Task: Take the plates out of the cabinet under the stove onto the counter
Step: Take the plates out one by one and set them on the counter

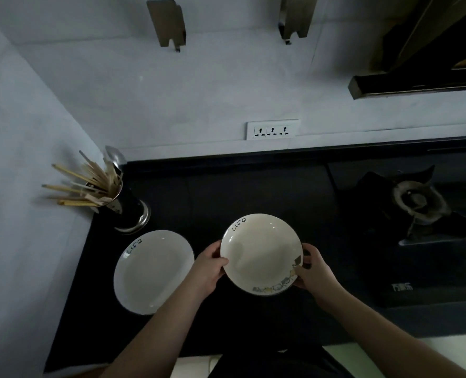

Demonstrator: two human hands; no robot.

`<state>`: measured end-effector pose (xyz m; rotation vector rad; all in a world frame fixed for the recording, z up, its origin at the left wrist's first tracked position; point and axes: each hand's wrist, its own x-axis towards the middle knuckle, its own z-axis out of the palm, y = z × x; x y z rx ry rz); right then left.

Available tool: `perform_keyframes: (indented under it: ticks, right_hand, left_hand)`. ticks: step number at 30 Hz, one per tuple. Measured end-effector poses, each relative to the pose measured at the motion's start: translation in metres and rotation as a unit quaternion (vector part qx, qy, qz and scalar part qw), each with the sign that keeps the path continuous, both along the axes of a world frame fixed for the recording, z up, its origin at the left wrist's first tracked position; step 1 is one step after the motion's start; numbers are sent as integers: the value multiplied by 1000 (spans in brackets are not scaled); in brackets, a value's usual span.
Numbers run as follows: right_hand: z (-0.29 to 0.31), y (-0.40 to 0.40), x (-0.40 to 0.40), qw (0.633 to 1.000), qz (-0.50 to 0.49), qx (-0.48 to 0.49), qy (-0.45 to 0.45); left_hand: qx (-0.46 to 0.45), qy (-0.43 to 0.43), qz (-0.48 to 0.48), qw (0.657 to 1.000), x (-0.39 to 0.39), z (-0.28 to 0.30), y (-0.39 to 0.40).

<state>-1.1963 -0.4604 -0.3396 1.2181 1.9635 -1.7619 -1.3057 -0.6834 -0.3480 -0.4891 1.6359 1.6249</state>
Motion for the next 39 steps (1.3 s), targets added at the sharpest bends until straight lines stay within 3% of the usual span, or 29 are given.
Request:
perform_keyframes:
  ticks: [7,17,32,39]
  right_hand:
    - [-20,12,-1,999,15,27,-37]
    - [-36,24,-1,998,12,-5,-55]
    - [-35,29,-4,997,-9,-6,-73]
    - [-34,41,-18,996,-60,-15,-63]
  left_hand:
    - [-50,16,-26,998,-4,-8,13]
    - [-116,48,-70,990,-9,-15,22]
    - [-214,101,-163,958,-4,-14,23]
    - [-74,-24,48,996,11,-4,18]
